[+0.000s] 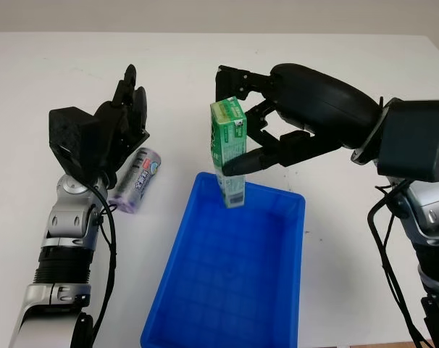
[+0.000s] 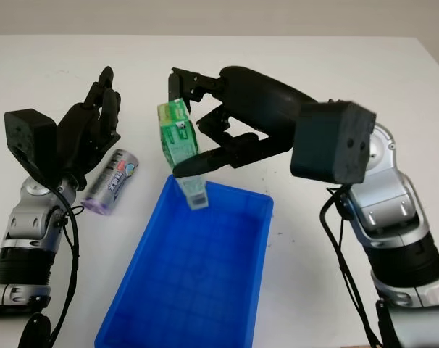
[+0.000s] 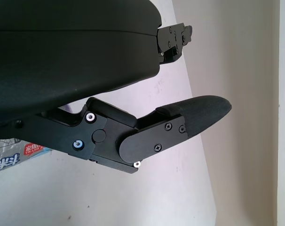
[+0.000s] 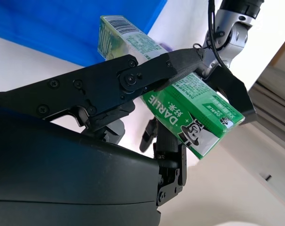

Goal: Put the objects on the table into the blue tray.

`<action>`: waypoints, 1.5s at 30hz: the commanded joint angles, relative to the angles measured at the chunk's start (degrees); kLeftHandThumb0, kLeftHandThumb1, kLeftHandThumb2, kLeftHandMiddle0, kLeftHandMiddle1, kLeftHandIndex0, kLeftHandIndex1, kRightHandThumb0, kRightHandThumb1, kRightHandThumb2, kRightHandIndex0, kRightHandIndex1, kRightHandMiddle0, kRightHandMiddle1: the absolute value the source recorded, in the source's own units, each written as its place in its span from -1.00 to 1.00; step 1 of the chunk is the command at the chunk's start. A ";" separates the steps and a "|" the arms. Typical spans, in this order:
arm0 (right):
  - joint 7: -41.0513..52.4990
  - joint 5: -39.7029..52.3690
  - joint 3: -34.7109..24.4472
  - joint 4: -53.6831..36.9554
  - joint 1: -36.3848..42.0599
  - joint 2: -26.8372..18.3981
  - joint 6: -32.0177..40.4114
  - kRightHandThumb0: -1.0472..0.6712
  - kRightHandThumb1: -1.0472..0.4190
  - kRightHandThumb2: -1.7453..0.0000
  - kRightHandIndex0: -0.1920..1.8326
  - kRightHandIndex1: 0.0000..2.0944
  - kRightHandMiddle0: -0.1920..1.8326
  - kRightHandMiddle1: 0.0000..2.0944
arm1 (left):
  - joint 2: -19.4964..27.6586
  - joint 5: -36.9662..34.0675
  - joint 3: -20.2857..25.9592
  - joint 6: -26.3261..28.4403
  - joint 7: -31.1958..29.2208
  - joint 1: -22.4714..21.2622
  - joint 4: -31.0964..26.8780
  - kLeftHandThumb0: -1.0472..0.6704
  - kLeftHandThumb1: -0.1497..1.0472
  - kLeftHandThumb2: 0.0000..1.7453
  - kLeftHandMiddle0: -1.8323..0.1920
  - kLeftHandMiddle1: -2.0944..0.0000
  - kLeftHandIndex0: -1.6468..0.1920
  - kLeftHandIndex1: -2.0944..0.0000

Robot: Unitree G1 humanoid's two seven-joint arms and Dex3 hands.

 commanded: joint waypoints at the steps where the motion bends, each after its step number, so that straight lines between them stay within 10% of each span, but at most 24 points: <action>1: 1.03 0.17 -0.89 -1.61 -0.05 -1.05 1.20 -0.30 -1.00 0.85 0.19 1.00 -0.13 1.00 | -0.36 -0.21 0.23 -0.19 0.29 -0.07 -0.27 -0.65 1.00 -0.09 1.00 1.00 1.00 1.00; 5: 3.97 2.18 -1.82 -0.52 -0.43 -0.95 1.72 -0.36 -1.00 0.87 0.06 1.00 -0.21 1.00 | -0.35 -0.20 0.17 -0.18 0.34 -0.07 -0.28 -0.65 1.00 -0.09 1.00 1.00 1.00 1.00; 8: 7.48 1.82 -1.14 1.14 -1.84 -2.14 0.20 -0.69 -1.00 0.86 -0.46 0.98 -0.62 0.93 | -0.32 -0.11 0.09 -0.22 0.26 -0.01 -0.32 -0.65 1.00 -0.08 1.00 1.00 1.00 1.00; 11: 11.42 0.80 -0.57 3.77 -2.84 -2.70 -6.16 -0.92 -1.00 0.41 -0.75 0.62 -0.80 0.56 | -0.34 0.03 0.06 -0.19 0.40 0.05 -0.38 -0.65 1.00 -0.08 1.00 1.00 1.00 1.00; 16: 13.96 1.49 -1.25 7.75 -3.05 -1.58 -12.16 -1.00 -1.00 0.13 -0.57 -0.07 -0.60 -0.10 | -0.39 0.04 0.09 -0.39 0.54 0.03 -0.17 -0.64 1.00 -0.09 1.00 1.00 1.00 1.00; 23: 12.64 2.45 -2.45 9.78 -3.11 0.49 -13.74 -0.97 -1.00 0.11 -0.41 -0.55 -0.49 -0.43 | -0.20 0.10 -0.02 -0.33 0.34 -0.05 -0.09 -0.65 1.00 -0.08 1.00 1.00 1.00 1.00; 38: -7.69 0.88 -9.32 20.95 -3.60 9.88 -10.75 -0.76 -1.00 0.23 -0.61 -0.49 -0.79 -0.20 | -0.20 0.07 0.08 -0.25 0.46 0.24 -0.44 -0.65 1.00 -0.09 1.00 1.00 1.00 1.00; 45: -13.60 0.40 -11.86 32.68 -5.89 10.55 -4.23 -0.71 -1.00 0.28 -0.80 -0.92 -0.89 -0.77 | -0.05 -0.47 0.48 0.37 0.26 0.81 -1.54 -0.65 1.00 -0.10 1.00 1.00 1.00 1.00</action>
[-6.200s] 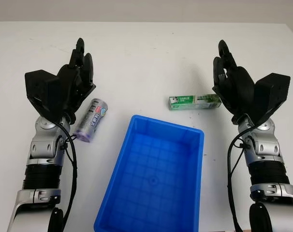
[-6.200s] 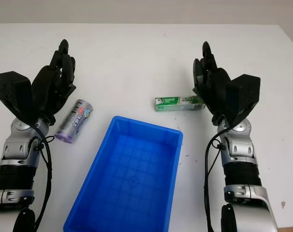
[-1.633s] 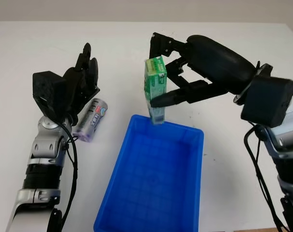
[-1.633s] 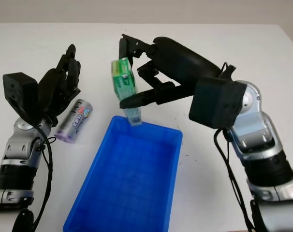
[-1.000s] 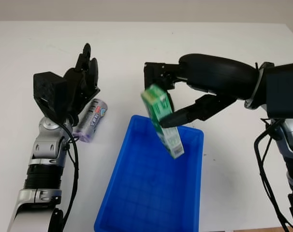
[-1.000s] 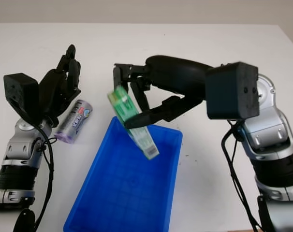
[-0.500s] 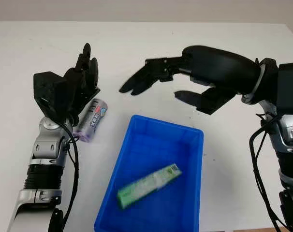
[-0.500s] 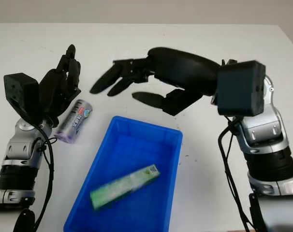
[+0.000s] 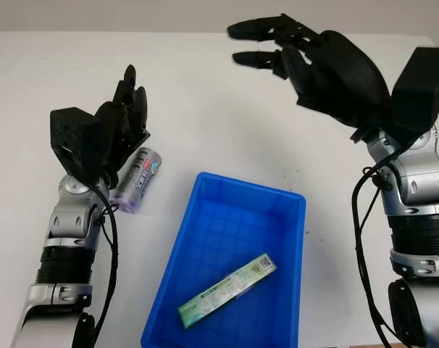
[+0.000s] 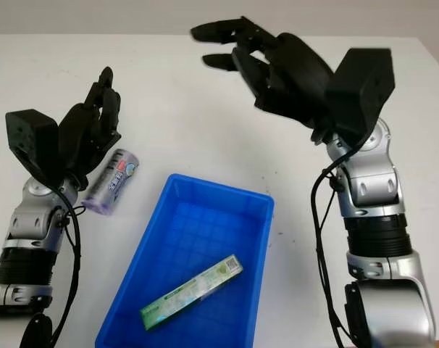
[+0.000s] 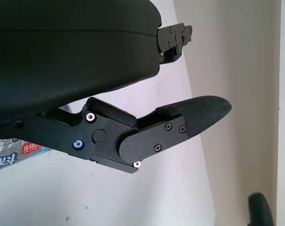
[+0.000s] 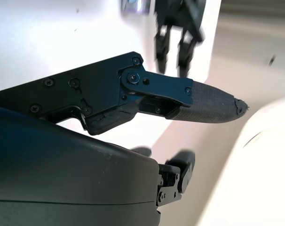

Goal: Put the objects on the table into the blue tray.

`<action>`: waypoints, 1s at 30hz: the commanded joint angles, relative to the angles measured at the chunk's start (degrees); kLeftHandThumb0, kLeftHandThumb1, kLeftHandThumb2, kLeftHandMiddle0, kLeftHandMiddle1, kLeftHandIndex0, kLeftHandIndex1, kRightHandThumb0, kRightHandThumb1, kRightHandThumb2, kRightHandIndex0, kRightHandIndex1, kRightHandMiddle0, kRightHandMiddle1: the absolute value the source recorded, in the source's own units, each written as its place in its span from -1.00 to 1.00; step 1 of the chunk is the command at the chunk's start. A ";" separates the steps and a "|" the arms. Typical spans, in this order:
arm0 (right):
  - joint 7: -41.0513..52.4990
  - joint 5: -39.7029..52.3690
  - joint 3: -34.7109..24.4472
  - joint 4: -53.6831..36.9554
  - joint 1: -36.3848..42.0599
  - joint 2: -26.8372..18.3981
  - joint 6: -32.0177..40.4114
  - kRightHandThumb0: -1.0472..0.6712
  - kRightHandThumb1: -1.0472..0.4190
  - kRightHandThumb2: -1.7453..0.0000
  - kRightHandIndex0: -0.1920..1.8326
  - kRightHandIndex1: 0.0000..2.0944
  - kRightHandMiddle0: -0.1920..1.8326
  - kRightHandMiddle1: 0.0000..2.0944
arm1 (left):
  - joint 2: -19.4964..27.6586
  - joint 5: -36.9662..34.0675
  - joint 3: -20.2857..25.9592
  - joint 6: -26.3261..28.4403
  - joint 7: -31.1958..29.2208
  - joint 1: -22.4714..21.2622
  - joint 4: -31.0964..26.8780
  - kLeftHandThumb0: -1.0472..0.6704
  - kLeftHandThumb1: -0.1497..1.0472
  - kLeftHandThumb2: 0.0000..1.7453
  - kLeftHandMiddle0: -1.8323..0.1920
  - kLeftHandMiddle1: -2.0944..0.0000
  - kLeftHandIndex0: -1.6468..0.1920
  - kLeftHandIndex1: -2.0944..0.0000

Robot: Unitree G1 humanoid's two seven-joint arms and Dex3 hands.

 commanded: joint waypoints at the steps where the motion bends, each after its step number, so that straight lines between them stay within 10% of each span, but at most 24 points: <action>1: -0.93 -0.62 -1.03 4.20 -0.66 -0.08 -0.17 -0.71 -1.00 0.27 -0.83 -0.94 -0.90 -0.82 | 0.36 -0.56 0.54 0.44 -0.33 0.85 -1.58 -0.65 1.00 -0.10 1.00 1.00 1.00 1.00; 30: -12.91 -3.57 -3.34 9.90 10.02 7.49 -10.26 -0.78 -1.00 0.15 -1.00 -1.00 -1.00 -1.00 | 1.02 -1.01 0.85 0.97 -0.78 0.23 -1.60 -0.65 1.00 -0.11 1.00 1.00 1.00 1.00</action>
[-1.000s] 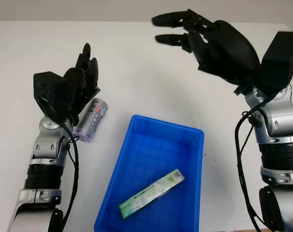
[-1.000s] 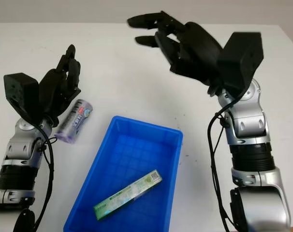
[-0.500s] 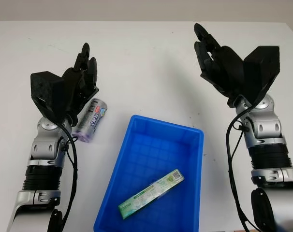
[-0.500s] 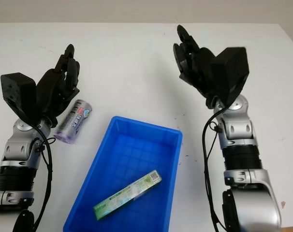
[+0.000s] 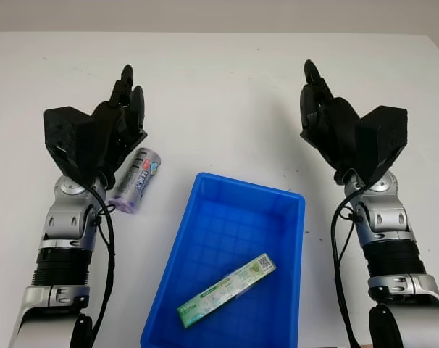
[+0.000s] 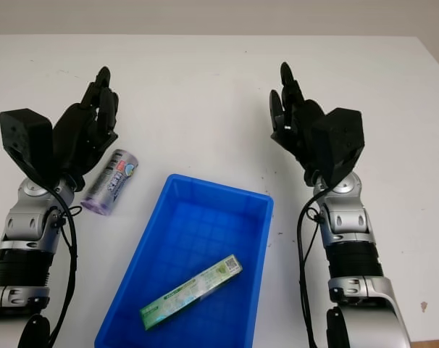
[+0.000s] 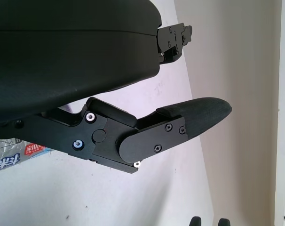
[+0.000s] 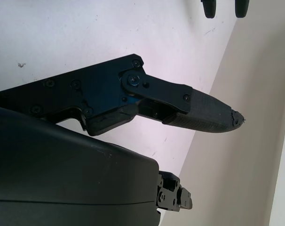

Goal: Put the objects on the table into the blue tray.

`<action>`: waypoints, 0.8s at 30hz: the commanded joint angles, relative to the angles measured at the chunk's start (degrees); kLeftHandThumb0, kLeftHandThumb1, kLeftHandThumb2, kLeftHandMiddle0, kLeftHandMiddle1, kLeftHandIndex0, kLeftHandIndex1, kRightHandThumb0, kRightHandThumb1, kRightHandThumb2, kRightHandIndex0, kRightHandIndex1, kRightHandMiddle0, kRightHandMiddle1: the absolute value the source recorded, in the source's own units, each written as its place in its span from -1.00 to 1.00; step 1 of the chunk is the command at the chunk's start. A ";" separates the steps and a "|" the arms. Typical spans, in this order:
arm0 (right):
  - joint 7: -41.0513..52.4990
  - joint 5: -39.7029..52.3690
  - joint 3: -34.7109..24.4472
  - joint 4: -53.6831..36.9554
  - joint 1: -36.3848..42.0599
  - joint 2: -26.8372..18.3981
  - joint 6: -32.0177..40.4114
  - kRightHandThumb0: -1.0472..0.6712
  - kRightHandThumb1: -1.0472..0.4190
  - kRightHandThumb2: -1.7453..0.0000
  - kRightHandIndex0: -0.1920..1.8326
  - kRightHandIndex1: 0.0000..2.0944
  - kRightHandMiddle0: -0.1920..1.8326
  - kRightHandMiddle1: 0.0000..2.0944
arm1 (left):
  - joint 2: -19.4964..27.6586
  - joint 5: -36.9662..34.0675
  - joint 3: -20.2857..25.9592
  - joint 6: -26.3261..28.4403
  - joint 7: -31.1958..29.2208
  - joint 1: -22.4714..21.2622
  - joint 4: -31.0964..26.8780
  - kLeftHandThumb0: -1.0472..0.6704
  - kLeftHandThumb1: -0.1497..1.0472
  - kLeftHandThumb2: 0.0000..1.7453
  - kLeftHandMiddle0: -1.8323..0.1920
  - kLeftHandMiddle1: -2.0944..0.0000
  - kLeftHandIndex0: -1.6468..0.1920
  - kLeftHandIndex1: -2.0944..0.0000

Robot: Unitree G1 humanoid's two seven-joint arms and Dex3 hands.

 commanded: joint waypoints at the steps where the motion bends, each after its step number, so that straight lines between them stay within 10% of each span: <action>1: 0.26 0.36 -0.59 -0.33 0.58 0.21 -0.76 -0.77 -1.00 0.15 -1.00 -1.00 -1.00 -1.00 | 0.48 -0.11 0.41 -0.36 -0.16 -0.27 -0.21 -0.65 1.00 -0.11 1.00 1.00 1.00 1.00; 24: 1.42 0.26 -0.29 -1.24 0.45 0.06 0.73 -0.73 -1.00 0.19 -1.00 -1.00 -1.00 -1.00 | 23.34 5.05 -2.45 -6.16 -21.66 -12.68 2.30 -0.57 1.00 -0.59 0.90 0.93 0.88 0.93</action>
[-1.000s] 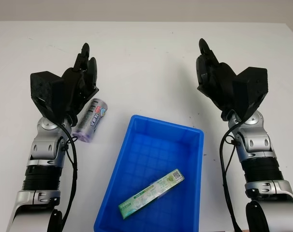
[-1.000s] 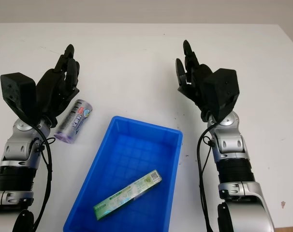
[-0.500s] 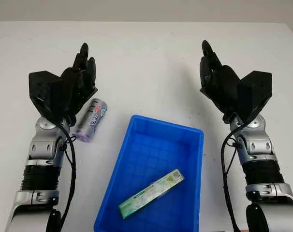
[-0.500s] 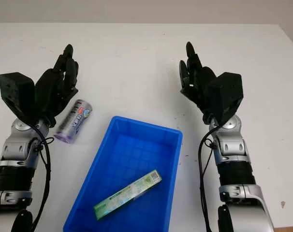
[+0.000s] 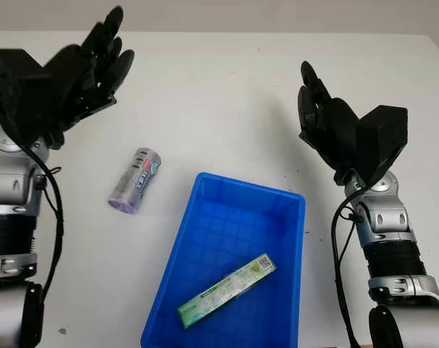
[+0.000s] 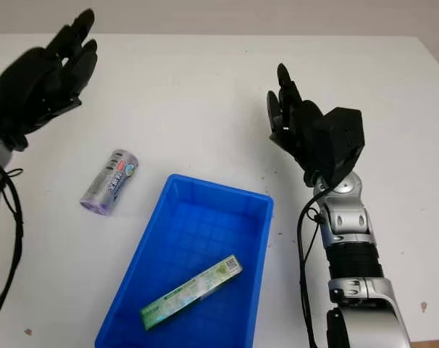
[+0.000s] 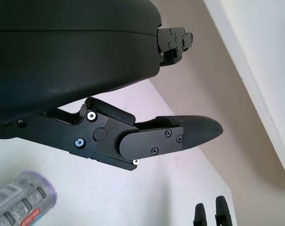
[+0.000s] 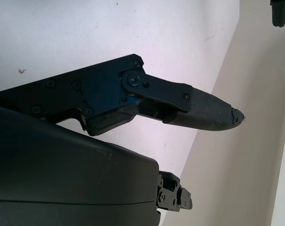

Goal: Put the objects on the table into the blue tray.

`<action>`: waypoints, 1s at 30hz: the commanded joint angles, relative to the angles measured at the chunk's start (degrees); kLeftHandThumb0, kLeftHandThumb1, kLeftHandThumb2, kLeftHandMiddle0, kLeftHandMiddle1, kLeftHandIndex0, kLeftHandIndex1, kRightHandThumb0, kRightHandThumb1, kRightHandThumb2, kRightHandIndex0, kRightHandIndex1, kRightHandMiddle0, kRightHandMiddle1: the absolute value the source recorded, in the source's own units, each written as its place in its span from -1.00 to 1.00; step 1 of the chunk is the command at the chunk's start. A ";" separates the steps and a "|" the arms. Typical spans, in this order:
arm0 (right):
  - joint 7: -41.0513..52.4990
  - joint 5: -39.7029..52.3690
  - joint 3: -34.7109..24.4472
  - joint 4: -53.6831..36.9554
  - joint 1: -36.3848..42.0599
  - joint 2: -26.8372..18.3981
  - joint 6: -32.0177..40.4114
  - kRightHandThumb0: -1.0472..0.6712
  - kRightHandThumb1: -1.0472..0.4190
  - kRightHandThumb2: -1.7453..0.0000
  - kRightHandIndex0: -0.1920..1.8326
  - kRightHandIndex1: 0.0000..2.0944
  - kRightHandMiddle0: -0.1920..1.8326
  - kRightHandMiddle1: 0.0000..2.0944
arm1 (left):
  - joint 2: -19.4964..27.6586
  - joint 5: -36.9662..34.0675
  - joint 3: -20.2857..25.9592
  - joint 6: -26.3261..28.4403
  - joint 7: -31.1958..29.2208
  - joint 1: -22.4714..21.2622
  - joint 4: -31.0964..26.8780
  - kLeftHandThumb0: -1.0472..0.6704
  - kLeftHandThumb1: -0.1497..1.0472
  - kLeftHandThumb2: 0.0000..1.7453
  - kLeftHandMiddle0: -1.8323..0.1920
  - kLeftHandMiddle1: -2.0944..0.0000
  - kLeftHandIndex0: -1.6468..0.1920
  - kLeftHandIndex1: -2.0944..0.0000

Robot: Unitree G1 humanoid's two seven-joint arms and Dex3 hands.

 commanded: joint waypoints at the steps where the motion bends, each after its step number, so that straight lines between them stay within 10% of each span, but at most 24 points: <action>1: 0.21 0.06 -0.30 0.04 0.19 -0.04 -0.37 -0.74 -1.00 0.19 -1.00 -1.00 -1.00 -1.00 | 4.26 1.05 -1.27 -0.61 -3.87 -2.35 0.67 -0.58 0.98 -0.71 0.90 0.94 0.89 0.94; 12: 0.52 -0.06 -0.41 0.65 0.03 -0.12 0.09 -0.73 -1.00 0.21 -1.00 -1.00 -1.00 -1.00 | 15.97 9.60 -9.27 -5.82 -20.70 -8.29 -1.98 -0.23 0.57 -0.97 0.97 0.96 0.94 0.96; 29: -0.13 -0.65 0.08 2.73 -0.65 0.67 -0.74 -0.70 -1.00 0.23 -1.00 -1.00 -1.00 -1.00 | 22.53 32.63 -14.04 -56.50 -4.78 -10.02 -0.83 -0.04 0.53 -0.94 0.73 0.93 0.68 0.90; 30: -0.29 -0.70 0.06 3.01 -0.70 0.77 -1.06 -0.71 -1.00 0.24 -1.00 -1.00 -1.00 -1.00 | 22.53 34.92 -14.12 -60.10 -2.16 -10.51 0.26 0.08 0.77 -0.91 0.71 0.93 0.66 0.91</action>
